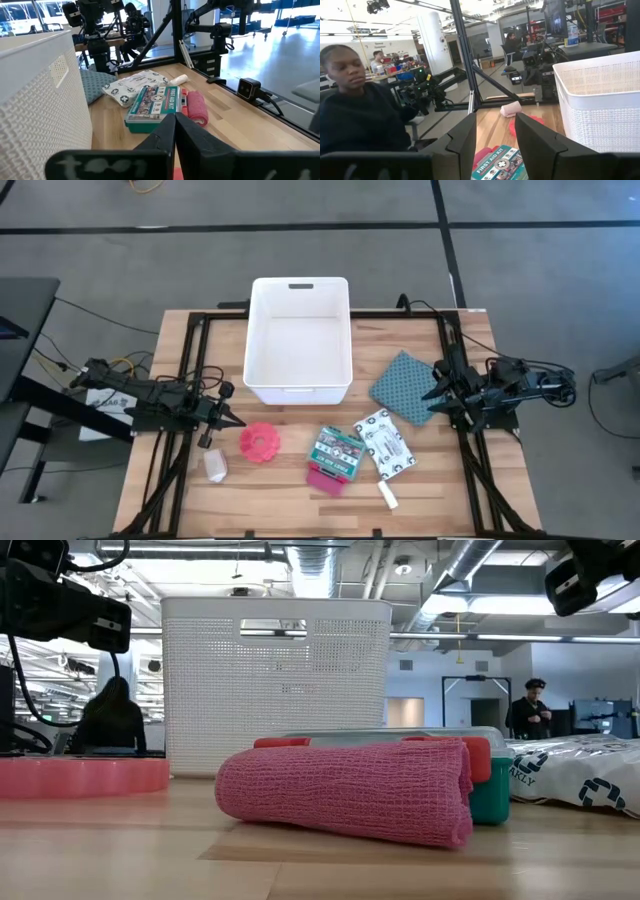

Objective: Pick & place medical supplies in basket/bin

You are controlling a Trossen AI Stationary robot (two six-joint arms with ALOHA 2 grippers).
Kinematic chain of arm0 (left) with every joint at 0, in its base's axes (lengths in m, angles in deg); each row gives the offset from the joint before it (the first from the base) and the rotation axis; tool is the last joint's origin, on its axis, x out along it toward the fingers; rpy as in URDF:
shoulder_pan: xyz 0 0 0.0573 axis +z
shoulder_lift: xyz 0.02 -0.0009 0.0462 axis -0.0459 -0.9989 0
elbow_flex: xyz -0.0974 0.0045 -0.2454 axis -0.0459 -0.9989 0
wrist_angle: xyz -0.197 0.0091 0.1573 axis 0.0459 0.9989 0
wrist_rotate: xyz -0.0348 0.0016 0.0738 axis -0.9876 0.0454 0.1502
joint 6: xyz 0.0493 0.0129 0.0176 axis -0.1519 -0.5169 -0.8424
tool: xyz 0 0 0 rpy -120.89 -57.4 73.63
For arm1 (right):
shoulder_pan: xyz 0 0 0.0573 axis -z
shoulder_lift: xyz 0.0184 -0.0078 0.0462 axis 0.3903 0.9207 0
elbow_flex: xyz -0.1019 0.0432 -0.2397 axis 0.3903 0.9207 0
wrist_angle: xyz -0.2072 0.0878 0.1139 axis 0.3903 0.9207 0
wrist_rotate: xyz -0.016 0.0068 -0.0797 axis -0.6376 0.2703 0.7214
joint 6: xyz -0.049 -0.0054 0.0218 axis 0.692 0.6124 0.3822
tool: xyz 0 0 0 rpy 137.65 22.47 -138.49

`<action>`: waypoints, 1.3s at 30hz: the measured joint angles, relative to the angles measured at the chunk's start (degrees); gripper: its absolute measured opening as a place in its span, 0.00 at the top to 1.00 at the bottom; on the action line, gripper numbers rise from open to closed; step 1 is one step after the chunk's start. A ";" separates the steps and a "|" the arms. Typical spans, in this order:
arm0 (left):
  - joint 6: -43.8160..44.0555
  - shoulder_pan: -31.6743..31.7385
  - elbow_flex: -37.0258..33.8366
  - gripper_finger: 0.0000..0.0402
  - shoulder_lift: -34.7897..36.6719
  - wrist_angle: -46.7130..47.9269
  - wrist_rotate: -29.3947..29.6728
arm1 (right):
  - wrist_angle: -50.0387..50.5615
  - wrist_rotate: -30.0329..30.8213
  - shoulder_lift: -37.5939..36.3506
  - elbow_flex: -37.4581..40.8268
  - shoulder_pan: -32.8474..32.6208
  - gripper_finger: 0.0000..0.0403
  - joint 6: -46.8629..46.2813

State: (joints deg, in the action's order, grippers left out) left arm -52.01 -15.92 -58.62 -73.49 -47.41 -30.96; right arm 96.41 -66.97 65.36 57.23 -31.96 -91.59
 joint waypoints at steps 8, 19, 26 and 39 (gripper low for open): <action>-0.32 0.01 0.00 1.00 -0.01 -0.04 0.08 | -0.01 -0.01 0.00 0.00 -0.01 0.68 0.01; 5.34 0.00 0.00 1.00 -0.02 -1.39 0.35 | -0.01 -0.01 0.01 0.01 0.01 0.68 0.00; 1.28 -0.03 0.00 1.00 -0.02 -8.15 4.93 | -0.01 -0.01 0.00 -0.01 -0.01 0.68 0.00; 0.01 0.01 0.47 0.99 0.00 -19.24 10.61 | -0.01 -0.01 -0.01 -0.01 -0.01 0.68 0.00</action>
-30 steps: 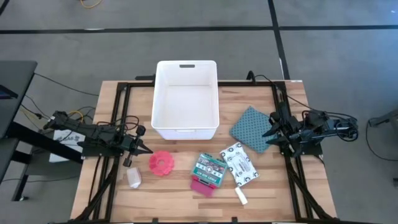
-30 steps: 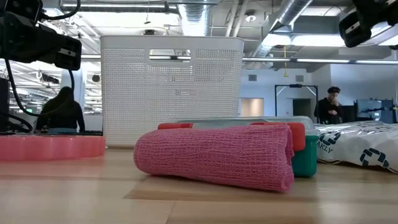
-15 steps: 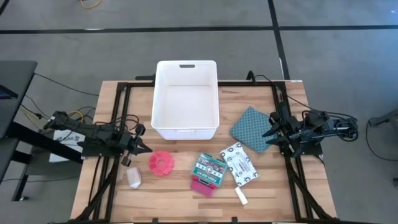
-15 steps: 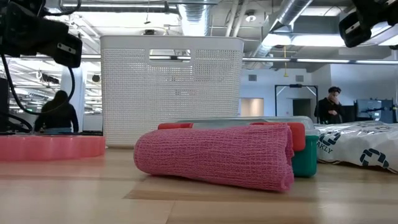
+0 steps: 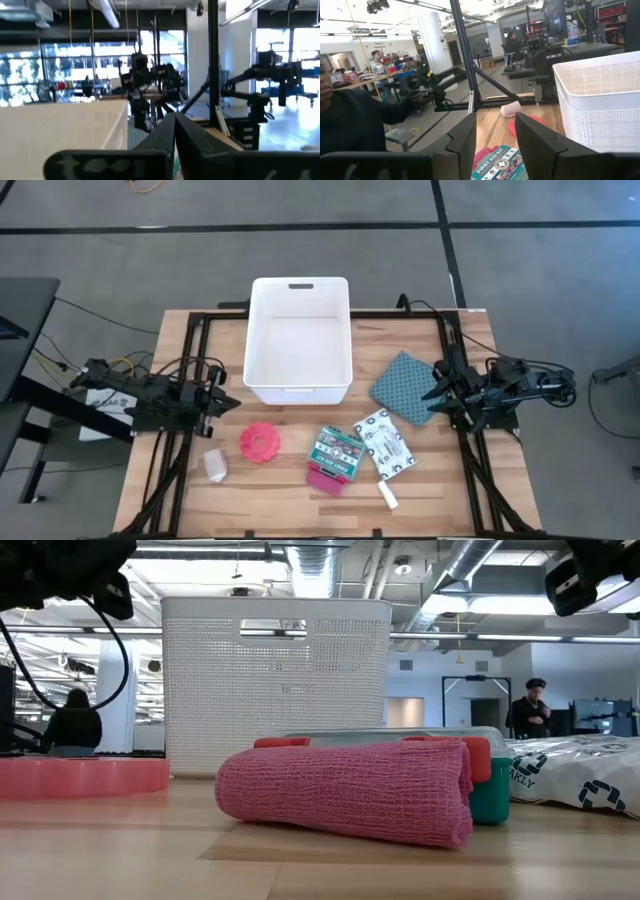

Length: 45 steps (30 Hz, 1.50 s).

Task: Pick & place medical supplies in basket/bin
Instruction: Put the white bandage into the white bin

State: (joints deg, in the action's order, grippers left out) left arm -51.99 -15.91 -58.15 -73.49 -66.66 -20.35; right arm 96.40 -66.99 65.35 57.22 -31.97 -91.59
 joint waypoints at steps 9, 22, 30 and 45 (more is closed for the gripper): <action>-3.70 -0.04 6.44 0.79 -4.00 0.26 0.93 | -0.01 0.00 0.00 0.01 0.02 0.68 0.00; 11.45 0.00 44.22 0.68 -26.76 45.72 7.46 | -0.01 0.00 0.00 0.02 0.01 0.68 0.00; 42.11 -3.05 59.57 0.68 -45.74 82.38 2.14 | -0.01 0.02 0.00 0.00 0.00 0.68 0.00; 71.25 -21.18 58.65 0.68 -72.18 86.78 -12.46 | -0.01 0.00 0.01 0.02 0.01 0.68 0.00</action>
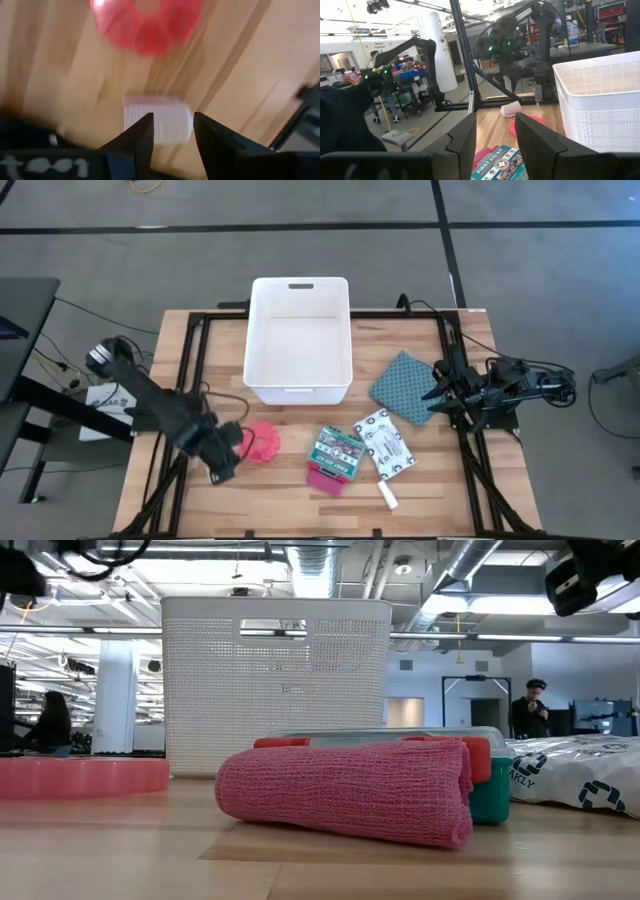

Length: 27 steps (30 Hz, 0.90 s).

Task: Pick & place medical supplies in basket/bin
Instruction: Put the white bandage into the white bin

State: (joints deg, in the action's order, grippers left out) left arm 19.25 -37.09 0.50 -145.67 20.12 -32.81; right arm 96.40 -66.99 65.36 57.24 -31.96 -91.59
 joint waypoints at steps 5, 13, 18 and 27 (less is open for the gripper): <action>12.01 -2.68 0.00 0.68 -5.38 0.16 -3.79 | 0.00 0.00 0.01 -0.02 -0.01 0.68 0.00; 28.02 -5.04 0.00 0.68 -10.07 1.90 1.45 | 0.00 0.01 -0.01 -0.02 0.00 0.68 0.00; 34.92 -5.07 0.00 0.68 -10.95 0.44 -0.25 | 0.00 0.00 -0.01 -0.02 -0.01 0.68 0.00; 42.39 -5.40 0.00 0.62 -10.93 1.40 -6.68 | 0.00 0.00 -0.01 -0.02 -0.01 0.68 0.00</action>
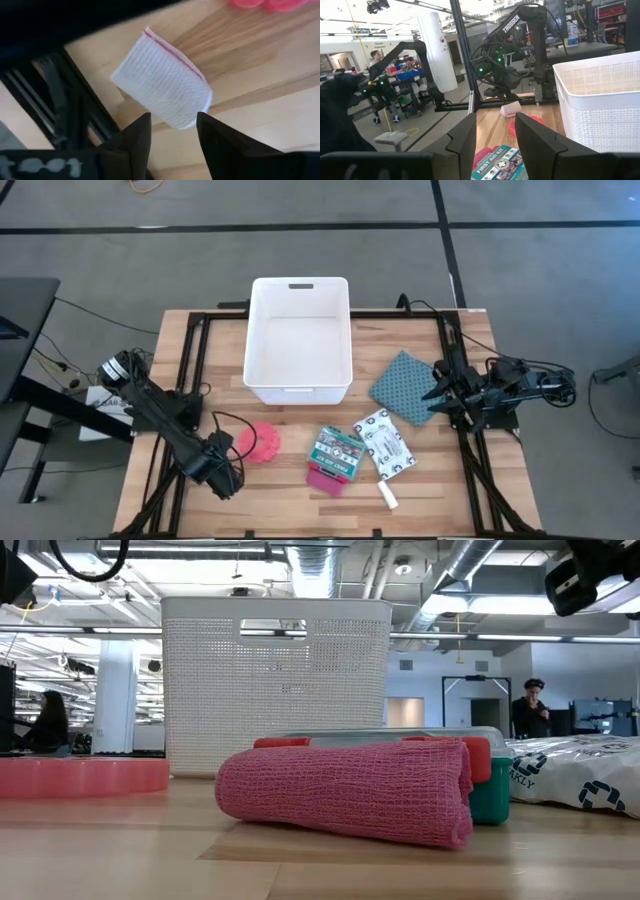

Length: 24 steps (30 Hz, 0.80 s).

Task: Pick & place medical supplies in basket/bin
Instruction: Put the white bandage into the white bin

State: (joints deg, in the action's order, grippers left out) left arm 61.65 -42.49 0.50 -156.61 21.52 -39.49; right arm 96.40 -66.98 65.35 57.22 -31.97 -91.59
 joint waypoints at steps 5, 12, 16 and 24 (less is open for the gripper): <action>7.81 0.02 0.00 0.56 0.00 0.14 -0.04 | 0.00 0.01 0.00 0.01 0.02 0.68 0.00; 24.51 -0.02 0.00 0.49 0.00 -0.98 -0.08 | 0.00 0.01 0.00 0.01 0.01 0.68 0.00; 26.05 0.12 0.00 0.48 -0.18 -1.97 1.26 | 0.00 0.00 0.00 0.01 0.02 0.68 0.00; 17.03 0.28 0.00 0.48 -5.50 -4.75 2.34 | 0.02 0.00 0.01 0.01 0.01 0.68 0.00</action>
State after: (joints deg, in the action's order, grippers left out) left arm 78.68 -42.21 0.50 -162.11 16.77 -37.14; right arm 96.42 -66.98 65.36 57.23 -31.96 -91.59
